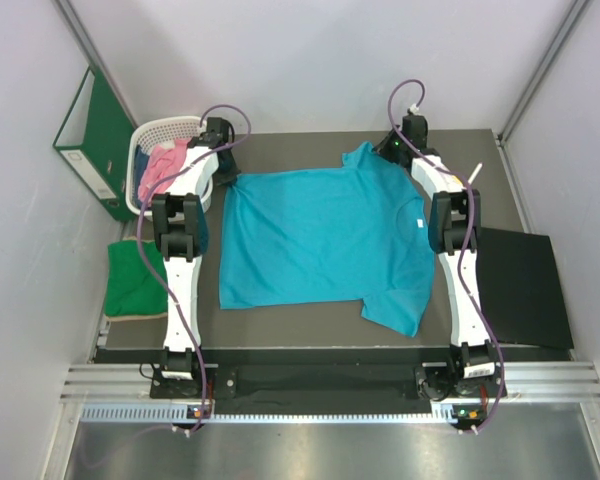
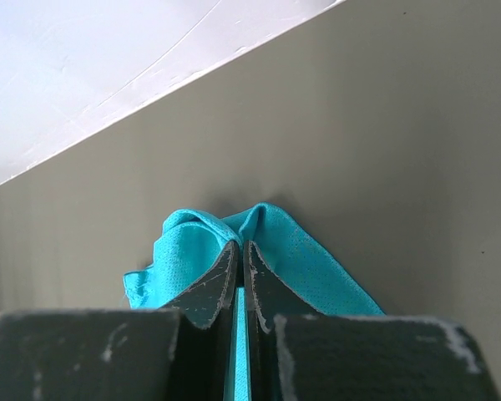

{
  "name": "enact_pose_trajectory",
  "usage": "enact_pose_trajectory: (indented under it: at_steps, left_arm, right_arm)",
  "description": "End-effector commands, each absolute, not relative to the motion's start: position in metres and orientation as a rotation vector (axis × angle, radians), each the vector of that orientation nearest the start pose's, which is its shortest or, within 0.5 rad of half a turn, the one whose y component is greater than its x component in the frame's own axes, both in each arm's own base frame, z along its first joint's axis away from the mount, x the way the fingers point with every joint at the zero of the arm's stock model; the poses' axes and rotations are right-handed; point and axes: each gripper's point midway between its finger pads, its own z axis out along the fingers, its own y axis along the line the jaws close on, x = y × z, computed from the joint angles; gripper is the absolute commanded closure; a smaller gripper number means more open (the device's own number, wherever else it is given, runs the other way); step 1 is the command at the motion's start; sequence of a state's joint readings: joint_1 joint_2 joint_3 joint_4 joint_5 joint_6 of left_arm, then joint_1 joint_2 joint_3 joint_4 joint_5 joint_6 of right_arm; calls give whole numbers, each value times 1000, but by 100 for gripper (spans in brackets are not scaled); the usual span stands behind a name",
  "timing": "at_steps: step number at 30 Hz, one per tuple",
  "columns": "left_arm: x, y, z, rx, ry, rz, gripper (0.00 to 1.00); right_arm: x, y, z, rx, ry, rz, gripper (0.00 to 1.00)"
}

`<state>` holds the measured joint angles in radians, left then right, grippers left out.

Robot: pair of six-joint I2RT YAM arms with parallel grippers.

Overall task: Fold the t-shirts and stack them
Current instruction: Grap the side of the flattened tshirt furthest away from the robot with both arms

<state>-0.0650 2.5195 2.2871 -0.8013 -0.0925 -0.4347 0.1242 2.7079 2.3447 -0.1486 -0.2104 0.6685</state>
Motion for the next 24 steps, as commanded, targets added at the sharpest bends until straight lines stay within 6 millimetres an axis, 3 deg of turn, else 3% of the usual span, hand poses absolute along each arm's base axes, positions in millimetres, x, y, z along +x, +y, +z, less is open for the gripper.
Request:
enact_pose_trajectory:
  at_steps: [1,13,16,20,23,24]
  left_arm:
    - [579,-45,58,-483,2524,-92,100]
    - [589,-48,121,-441,2391,-131,100]
    - [587,-48,134,-429,2374,-140,100]
    - [578,-48,136,-419,2383,-135,100]
    - [568,-49,135,-414,2407,-143,100]
    - [565,-50,136,-411,2412,-144,100]
  right_arm:
    - [700,150,126,364,1949,701,100]
    - [686,138,226,298,1811,690,100]
    - [674,138,239,278,1810,687,100]
    - [657,137,245,263,1832,686,100]
    - [638,135,245,263,1863,680,100]
    - [632,132,235,268,1892,671,100]
